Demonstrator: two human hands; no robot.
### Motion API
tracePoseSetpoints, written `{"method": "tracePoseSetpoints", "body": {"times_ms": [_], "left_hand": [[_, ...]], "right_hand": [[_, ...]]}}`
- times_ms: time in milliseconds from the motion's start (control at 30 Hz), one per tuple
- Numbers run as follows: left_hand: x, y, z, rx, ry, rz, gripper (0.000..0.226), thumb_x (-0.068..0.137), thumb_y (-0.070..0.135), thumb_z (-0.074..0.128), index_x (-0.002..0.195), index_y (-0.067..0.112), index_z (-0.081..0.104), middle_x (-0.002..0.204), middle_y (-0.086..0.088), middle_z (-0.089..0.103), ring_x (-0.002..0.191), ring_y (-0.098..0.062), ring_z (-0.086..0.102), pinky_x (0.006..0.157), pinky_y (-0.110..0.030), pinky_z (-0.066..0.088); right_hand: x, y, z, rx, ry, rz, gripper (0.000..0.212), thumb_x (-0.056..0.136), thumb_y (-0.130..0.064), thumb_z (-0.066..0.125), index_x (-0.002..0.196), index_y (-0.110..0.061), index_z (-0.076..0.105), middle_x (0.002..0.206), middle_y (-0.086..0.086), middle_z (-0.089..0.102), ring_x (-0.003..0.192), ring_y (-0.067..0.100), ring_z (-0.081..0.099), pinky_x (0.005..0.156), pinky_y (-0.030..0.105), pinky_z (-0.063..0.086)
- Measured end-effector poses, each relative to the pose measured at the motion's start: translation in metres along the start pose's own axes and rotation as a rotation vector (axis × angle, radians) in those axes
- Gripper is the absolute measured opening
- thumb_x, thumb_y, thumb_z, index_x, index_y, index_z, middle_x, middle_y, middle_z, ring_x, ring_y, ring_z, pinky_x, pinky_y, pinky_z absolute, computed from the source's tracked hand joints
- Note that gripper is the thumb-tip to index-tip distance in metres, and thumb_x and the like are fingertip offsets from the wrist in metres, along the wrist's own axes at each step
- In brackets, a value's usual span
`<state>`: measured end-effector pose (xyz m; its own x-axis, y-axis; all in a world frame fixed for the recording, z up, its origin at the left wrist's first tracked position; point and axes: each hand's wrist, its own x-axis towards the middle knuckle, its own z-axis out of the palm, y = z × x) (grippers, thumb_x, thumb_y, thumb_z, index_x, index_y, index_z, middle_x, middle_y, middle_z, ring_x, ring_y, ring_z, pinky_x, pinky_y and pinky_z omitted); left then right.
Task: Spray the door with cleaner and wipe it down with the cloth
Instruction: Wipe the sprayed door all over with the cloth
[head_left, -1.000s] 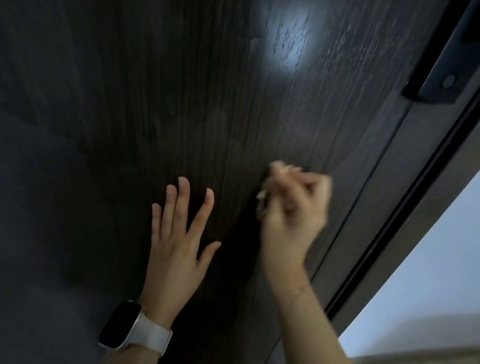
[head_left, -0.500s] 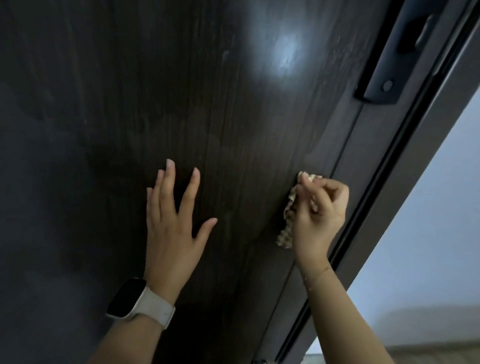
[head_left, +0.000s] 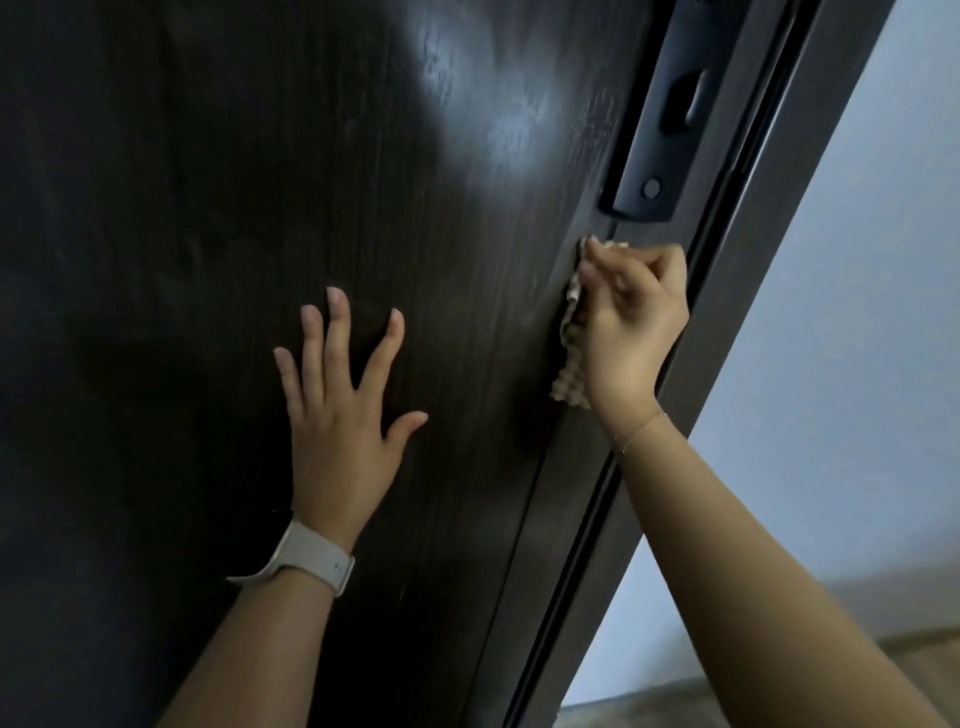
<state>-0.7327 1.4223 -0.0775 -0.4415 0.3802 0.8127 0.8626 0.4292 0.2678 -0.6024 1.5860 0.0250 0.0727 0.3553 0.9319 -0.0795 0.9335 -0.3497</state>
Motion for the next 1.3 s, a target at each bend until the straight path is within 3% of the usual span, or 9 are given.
{"method": "tracePoseSetpoints", "body": {"times_ms": [100,267,367,500,633,767,900,1067,1300], "left_hand": [[-0.001,-0.001,-0.001,-0.002,0.012,0.007,0.096,0.078,0.037,0.076,0.155,0.027,0.018,0.162,-0.011,-0.01,0.148,-0.028,-0.016,0.117,-0.057,-0.002],[-0.001,-0.001,-0.001,0.006,0.002,0.001,0.098,0.078,0.037,0.077,0.155,0.028,0.017,0.163,-0.011,-0.01,0.149,-0.03,-0.013,0.118,-0.058,0.0],[-0.001,0.0,-0.001,0.011,0.007,-0.002,0.097,0.078,0.038,0.076,0.155,0.028,0.017,0.162,-0.011,-0.011,0.149,-0.029,-0.014,0.118,-0.058,0.0],[-0.001,0.0,-0.001,0.005,0.02,-0.002,0.097,0.078,0.038,0.076,0.155,0.028,0.018,0.163,-0.011,-0.009,0.149,-0.029,-0.014,0.118,-0.057,-0.001],[-0.001,0.001,-0.002,0.002,0.02,-0.005,0.097,0.078,0.036,0.077,0.155,0.029,0.018,0.163,-0.011,-0.008,0.149,-0.029,-0.012,0.118,-0.056,-0.001],[-0.003,0.003,-0.011,0.008,-0.015,0.004,0.094,0.078,0.032,0.077,0.154,0.027,0.021,0.163,-0.012,-0.003,0.15,-0.032,-0.006,0.118,-0.058,0.005],[0.0,0.02,-0.041,-0.089,-0.058,-0.024,0.085,0.078,0.031,0.076,0.15,0.023,0.032,0.161,-0.012,0.009,0.148,-0.032,0.011,0.116,-0.059,0.022],[0.062,0.08,-0.095,-0.038,0.042,0.349,0.074,0.084,0.032,0.069,0.149,0.023,0.035,0.161,-0.007,0.015,0.15,-0.024,0.013,0.12,-0.05,0.01],[0.197,0.188,-0.145,0.196,0.209,0.645,0.066,0.09,0.04,0.055,0.148,0.02,0.034,0.151,-0.009,0.037,0.14,-0.027,0.033,0.119,-0.047,0.019]], "right_hand": [[-0.034,0.015,-0.006,-0.157,-0.083,-0.153,0.017,0.087,0.003,0.069,0.101,-0.004,0.075,0.091,0.004,0.053,0.088,0.027,0.056,0.08,0.03,0.047],[-0.087,0.041,-0.036,-0.321,-0.535,-0.414,0.026,0.084,0.006,0.07,0.108,-0.004,0.074,0.093,0.012,0.06,0.087,0.029,0.054,0.072,0.036,0.044],[-0.028,0.02,-0.017,-0.295,-0.374,-0.405,0.016,0.09,0.0,0.065,0.103,-0.002,0.074,0.091,0.008,0.053,0.087,0.029,0.051,0.077,0.023,0.036],[0.02,0.0,0.012,-0.24,-0.089,-0.302,0.015,0.092,-0.002,0.065,0.103,-0.004,0.075,0.092,0.005,0.052,0.09,0.029,0.054,0.083,0.024,0.043],[-0.047,0.024,-0.005,-0.316,-0.344,-0.483,0.032,0.086,0.007,0.063,0.115,-0.004,0.07,0.1,0.014,0.057,0.09,0.031,0.051,0.079,0.028,0.039],[-0.061,0.03,-0.023,-0.326,-0.558,-0.457,0.028,0.087,0.004,0.065,0.112,-0.006,0.073,0.098,0.01,0.058,0.094,0.025,0.05,0.084,0.018,0.034],[-0.015,0.032,-0.043,-0.335,-0.454,-0.32,0.023,0.088,0.001,0.068,0.108,-0.009,0.074,0.099,-0.002,0.051,0.094,0.022,0.053,0.08,0.025,0.043],[0.04,0.035,-0.067,-0.227,-0.248,-0.004,0.012,0.093,-0.008,0.065,0.102,-0.016,0.069,0.097,-0.013,0.047,0.092,0.011,0.056,0.083,0.014,0.044],[0.101,0.02,-0.064,-0.201,-0.26,-0.101,0.007,0.093,-0.006,0.065,0.096,-0.01,0.07,0.095,-0.007,0.056,0.094,0.013,0.058,0.083,0.02,0.046]]}}
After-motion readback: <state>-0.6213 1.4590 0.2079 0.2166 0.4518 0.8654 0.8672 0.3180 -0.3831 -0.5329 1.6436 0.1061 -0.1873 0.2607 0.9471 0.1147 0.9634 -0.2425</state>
